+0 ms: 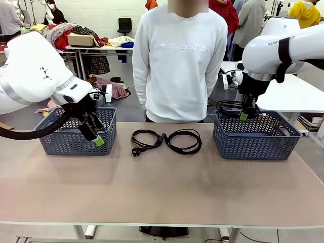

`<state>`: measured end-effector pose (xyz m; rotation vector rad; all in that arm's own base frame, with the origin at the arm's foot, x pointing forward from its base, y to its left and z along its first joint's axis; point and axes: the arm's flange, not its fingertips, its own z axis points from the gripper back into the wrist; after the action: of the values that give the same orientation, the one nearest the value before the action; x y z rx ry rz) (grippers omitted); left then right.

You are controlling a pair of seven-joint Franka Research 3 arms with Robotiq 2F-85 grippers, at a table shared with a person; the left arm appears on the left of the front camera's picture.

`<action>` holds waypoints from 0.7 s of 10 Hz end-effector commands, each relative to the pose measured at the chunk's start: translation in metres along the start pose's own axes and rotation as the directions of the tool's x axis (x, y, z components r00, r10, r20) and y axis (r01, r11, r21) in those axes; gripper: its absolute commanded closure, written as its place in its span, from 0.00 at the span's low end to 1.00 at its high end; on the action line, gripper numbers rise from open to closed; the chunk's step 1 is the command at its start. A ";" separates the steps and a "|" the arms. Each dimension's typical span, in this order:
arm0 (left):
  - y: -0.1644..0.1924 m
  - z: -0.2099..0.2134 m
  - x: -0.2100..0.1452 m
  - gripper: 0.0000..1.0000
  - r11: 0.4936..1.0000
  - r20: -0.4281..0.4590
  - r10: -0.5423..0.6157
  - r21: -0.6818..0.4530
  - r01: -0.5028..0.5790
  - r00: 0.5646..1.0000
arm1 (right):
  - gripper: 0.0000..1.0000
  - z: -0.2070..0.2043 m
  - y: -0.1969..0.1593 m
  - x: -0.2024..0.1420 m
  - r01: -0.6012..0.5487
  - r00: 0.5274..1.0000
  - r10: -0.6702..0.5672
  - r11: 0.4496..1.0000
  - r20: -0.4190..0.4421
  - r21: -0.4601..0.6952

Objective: Organize the cables according to human instructions.
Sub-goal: Pick up a bundle of cables and place it in the basket indicated by the human.

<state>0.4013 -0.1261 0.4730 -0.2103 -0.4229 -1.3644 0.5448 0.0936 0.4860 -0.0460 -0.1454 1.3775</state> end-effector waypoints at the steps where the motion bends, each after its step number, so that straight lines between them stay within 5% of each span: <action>1: 0.001 0.002 -0.001 0.00 1.000 0.000 0.001 0.007 -0.001 1.000 | 0.88 -0.012 -0.011 -0.007 -0.016 1.000 0.015 1.000 -0.010 -0.022; 7: 0.001 0.002 -0.001 0.00 1.000 0.000 0.001 0.007 -0.001 1.000 | 0.88 -0.040 -0.033 -0.044 -0.005 1.000 0.005 1.000 -0.022 -0.009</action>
<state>0.4013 -0.1262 0.4731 -0.2102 -0.4232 -1.3644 0.5692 0.0511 0.4444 -0.0687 -0.1151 1.3499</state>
